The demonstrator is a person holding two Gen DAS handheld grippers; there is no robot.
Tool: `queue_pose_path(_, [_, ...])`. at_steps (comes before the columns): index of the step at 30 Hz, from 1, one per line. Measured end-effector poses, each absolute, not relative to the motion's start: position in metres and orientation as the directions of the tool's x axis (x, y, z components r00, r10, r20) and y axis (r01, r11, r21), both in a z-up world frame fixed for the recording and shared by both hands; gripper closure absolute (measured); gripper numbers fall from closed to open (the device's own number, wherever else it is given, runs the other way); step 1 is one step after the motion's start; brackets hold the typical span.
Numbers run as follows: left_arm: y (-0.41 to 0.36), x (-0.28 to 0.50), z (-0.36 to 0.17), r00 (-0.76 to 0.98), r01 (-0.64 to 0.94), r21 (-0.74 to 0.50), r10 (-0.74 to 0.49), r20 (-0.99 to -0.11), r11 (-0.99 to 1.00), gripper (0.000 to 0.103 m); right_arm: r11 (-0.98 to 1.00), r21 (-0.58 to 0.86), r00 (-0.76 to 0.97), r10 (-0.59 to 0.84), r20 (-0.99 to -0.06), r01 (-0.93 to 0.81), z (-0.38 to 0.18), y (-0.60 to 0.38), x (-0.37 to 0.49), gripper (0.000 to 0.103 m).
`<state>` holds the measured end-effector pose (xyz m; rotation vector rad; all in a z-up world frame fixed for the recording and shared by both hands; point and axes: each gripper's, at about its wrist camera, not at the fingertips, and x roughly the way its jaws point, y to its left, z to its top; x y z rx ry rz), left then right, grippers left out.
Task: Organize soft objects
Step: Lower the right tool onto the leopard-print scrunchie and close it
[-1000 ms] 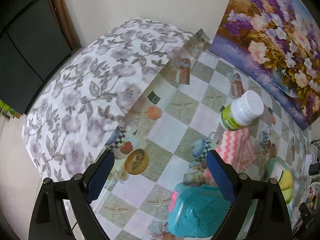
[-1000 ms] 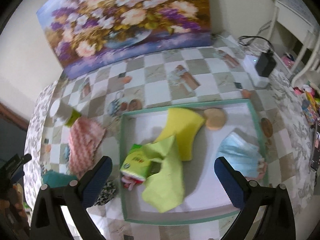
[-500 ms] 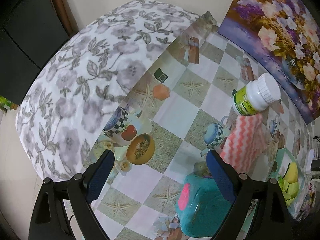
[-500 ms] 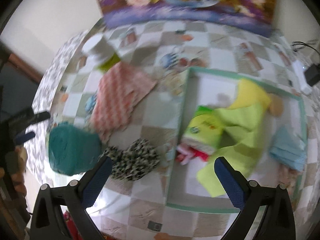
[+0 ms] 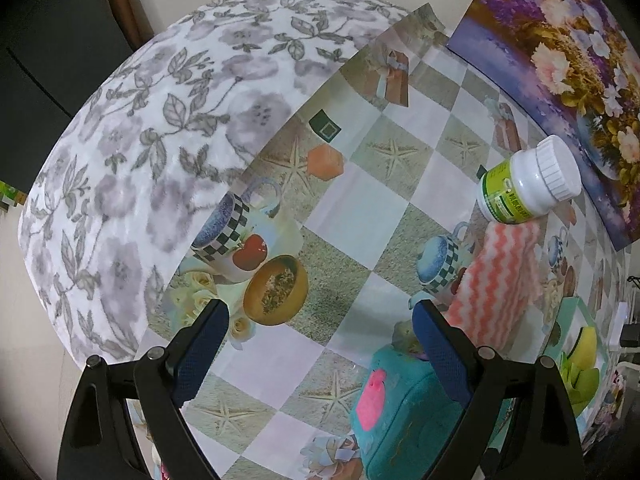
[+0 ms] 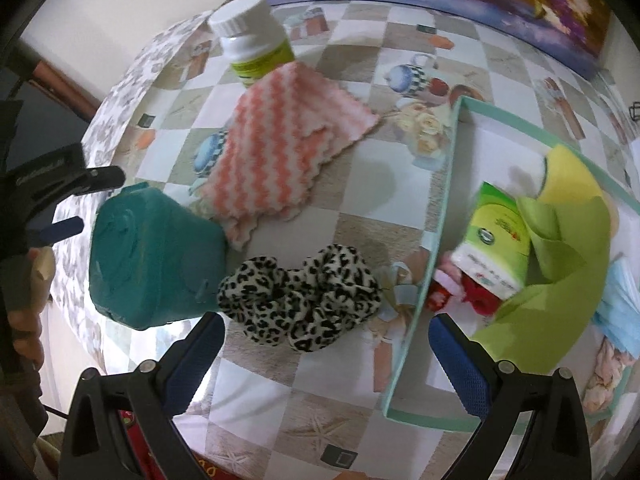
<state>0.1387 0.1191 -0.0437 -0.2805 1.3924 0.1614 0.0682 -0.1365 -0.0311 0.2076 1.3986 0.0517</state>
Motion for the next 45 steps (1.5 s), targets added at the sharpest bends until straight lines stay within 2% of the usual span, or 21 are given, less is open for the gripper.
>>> queue_pose_path(21, [0.117,0.139,-0.046,0.171,-0.263,-0.117,-0.073,-0.983,0.958,0.010,0.984,0.175,0.172,0.179,-0.969,-0.037,-0.065,-0.101,0.076,0.005])
queue_pose_path(23, [0.116,0.140,-0.046,0.171,-0.260,-0.118,-0.075,-0.982,0.958,0.010,0.985,0.170,0.169,0.173,-0.970,-0.033,-0.072,-0.100,0.077,0.010])
queue_pose_path(28, [0.115,0.140,-0.047,0.170,-0.253,-0.124,-0.082,-0.982,0.959,0.010,0.983,0.183,0.194,0.182,-0.964,-0.017,-0.076,-0.104,0.082,0.012])
queue_pose_path(37, [0.106,0.144,-0.046,0.178,-0.233,-0.138,-0.097,-0.979,0.963,0.010,0.979,0.202,0.243,0.191,-0.951,0.025,-0.074,-0.127,0.089,0.027])
queue_pose_path(39, [0.101,0.146,-0.044,0.187,-0.223,-0.146,-0.105,-0.977,0.964,0.010,0.978,0.205,0.253,0.190,-0.949,0.032,-0.074,-0.132,0.092,0.037])
queue_pose_path(45, [0.087,0.152,-0.039,0.206,-0.192,-0.171,-0.131,-0.970,0.966,0.010,0.968,0.243,0.278,0.218,-0.936,0.058,-0.071,-0.149,0.096,0.054])
